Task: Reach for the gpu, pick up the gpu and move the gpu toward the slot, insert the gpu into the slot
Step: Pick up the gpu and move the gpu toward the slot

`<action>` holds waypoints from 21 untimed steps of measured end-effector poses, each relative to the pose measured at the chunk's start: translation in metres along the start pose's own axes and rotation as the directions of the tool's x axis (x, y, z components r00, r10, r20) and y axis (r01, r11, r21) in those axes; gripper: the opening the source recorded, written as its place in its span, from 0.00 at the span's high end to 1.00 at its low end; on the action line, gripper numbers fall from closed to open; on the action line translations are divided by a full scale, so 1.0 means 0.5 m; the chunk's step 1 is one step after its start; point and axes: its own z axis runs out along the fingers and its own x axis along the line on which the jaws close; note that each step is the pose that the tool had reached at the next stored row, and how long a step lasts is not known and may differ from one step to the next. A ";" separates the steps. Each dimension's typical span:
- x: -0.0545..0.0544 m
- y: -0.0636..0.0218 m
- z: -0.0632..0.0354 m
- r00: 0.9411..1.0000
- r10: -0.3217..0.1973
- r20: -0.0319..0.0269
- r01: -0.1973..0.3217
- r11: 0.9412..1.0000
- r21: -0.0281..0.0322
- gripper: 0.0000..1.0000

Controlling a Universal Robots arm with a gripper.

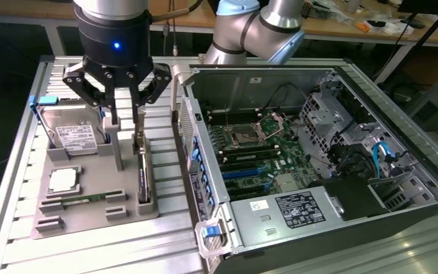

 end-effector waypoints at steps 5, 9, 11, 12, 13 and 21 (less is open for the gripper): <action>-0.016 -0.015 0.021 1.000 0.000 0.000 0.000 1.000 0.000 0.64; -0.026 -0.027 0.037 1.000 0.000 0.000 0.000 1.000 0.000 0.64; -0.029 -0.031 0.044 1.000 0.000 0.000 0.000 1.000 0.000 0.64; -0.029 -0.032 0.047 1.000 0.000 0.000 0.000 1.000 0.000 0.64; -0.029 -0.032 0.051 1.000 0.001 0.000 -0.001 1.000 0.000 0.64; -0.030 -0.033 0.081 1.000 0.029 0.001 -0.029 1.000 -0.001 0.64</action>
